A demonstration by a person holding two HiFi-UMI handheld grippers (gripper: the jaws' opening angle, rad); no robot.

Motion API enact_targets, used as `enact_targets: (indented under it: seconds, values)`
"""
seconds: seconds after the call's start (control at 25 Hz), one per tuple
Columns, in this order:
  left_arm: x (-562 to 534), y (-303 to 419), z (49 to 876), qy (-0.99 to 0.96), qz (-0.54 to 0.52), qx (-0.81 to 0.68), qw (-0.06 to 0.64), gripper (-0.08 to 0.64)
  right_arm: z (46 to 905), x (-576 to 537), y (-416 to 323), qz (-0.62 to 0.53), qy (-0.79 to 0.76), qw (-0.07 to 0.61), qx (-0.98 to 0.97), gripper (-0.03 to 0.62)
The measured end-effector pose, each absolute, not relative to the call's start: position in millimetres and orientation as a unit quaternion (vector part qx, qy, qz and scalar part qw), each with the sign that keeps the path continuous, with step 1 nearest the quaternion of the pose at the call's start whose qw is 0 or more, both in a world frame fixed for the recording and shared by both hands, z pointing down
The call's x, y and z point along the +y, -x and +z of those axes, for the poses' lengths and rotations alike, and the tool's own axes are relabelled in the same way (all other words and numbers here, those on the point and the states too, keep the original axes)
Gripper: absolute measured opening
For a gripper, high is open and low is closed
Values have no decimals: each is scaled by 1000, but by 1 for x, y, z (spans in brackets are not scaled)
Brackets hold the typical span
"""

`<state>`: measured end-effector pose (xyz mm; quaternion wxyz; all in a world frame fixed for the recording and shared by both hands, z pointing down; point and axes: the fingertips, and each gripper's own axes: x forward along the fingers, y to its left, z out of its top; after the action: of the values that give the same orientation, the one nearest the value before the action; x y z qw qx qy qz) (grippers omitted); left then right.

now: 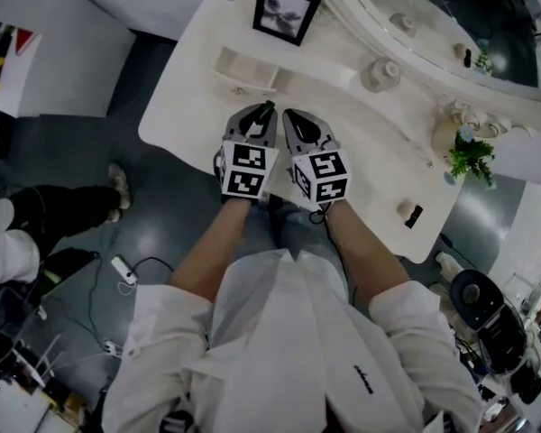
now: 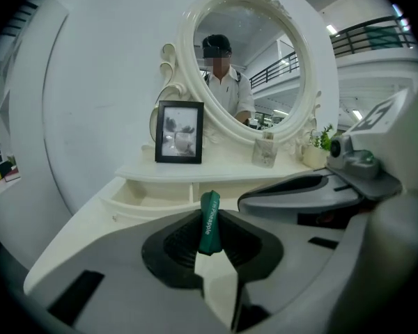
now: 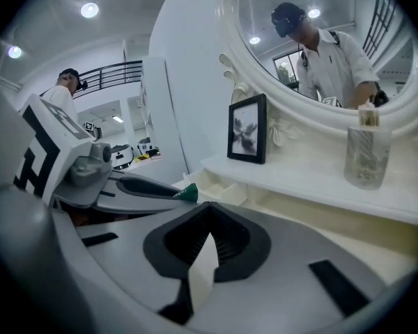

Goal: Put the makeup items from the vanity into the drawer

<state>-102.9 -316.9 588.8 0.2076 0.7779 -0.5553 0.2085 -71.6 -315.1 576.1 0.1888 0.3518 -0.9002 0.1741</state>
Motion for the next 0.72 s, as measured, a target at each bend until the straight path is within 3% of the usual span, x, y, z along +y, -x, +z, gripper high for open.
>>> enact_targets:
  seconds: [0.72]
  values:
    - [-363, 148, 577, -756, 192, -594, 199, 84, 561, -349, 113, 153, -331, 182, -913, 18]
